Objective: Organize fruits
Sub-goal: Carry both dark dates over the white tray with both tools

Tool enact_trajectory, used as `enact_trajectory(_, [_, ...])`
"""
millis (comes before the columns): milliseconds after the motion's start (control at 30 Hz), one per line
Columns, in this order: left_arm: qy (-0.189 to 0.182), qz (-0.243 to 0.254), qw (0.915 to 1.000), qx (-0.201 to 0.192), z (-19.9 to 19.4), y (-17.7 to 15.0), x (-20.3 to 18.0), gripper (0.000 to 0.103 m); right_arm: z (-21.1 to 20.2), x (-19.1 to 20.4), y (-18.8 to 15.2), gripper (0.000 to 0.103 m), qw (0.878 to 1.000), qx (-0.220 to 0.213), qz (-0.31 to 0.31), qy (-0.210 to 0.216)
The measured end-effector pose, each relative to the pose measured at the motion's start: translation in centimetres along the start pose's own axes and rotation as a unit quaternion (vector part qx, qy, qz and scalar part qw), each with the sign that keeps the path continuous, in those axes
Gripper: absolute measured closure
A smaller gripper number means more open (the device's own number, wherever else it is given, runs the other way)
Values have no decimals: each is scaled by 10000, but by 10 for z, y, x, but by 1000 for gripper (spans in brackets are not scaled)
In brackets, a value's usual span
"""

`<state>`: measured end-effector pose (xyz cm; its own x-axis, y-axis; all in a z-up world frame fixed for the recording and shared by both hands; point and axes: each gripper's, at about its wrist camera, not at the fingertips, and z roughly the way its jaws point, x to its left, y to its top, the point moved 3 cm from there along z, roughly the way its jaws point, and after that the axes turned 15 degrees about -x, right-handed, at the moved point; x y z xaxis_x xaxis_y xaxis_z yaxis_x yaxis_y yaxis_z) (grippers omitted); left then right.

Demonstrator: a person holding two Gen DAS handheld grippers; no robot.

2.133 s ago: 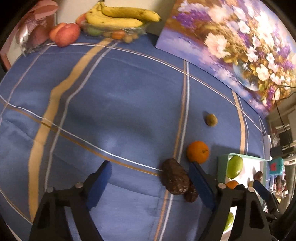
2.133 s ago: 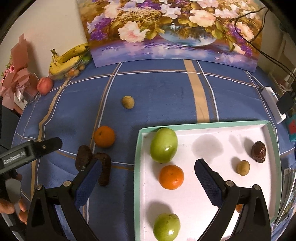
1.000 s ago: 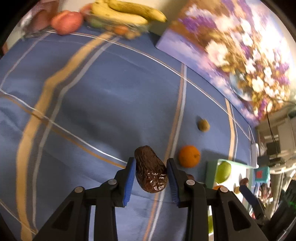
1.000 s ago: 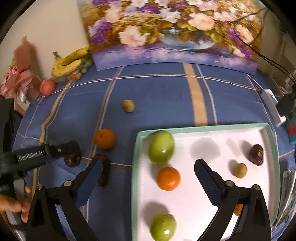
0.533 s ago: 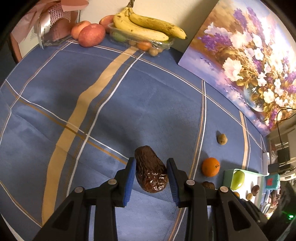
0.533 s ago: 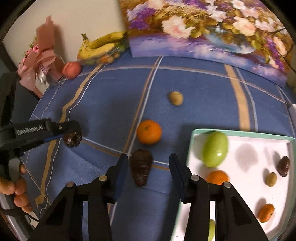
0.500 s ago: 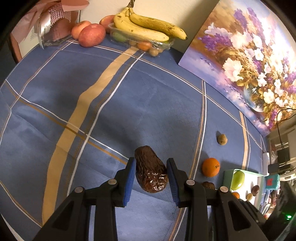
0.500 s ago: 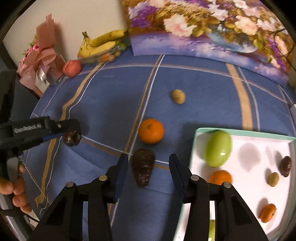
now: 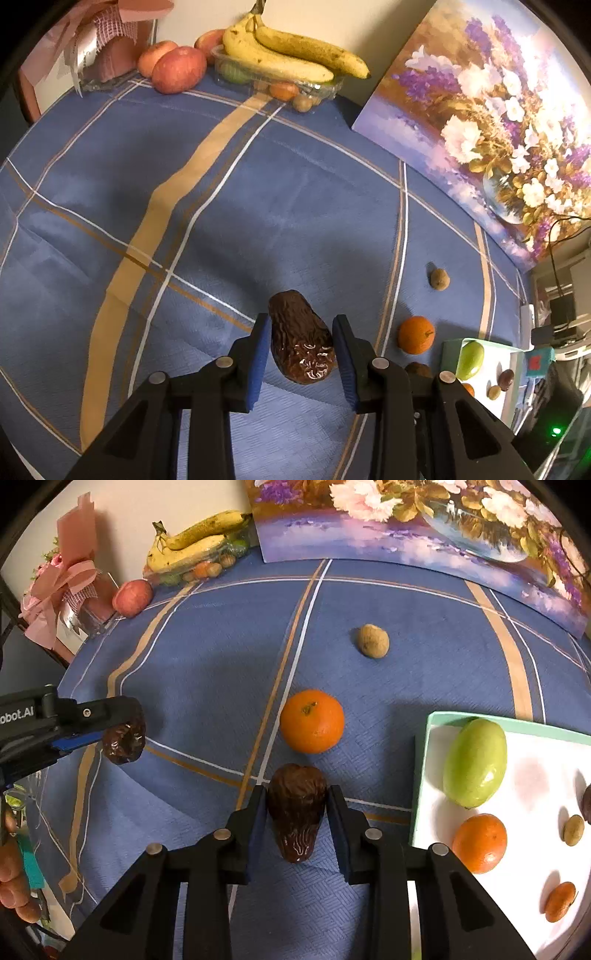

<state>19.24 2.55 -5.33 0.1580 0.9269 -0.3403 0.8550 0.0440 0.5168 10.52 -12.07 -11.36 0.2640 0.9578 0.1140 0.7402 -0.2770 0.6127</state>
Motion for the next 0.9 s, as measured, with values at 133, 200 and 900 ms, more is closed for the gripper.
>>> enact_trajectory(133, [-71, 51, 9999, -146, -10, 4, -6, 67, -17, 3, 9, 69, 9997, -232, 9, 58])
enact_trajectory(200, [-101, 99, 9997, -223, -15, 6, -10, 67, -26, 4, 15, 69, 9993, -360, 6, 69])
enact_trajectory(900, [-291, 617, 9962, -545, -41, 11, -53, 67, -77, -14, 33, 69, 9956, -877, 289, 127])
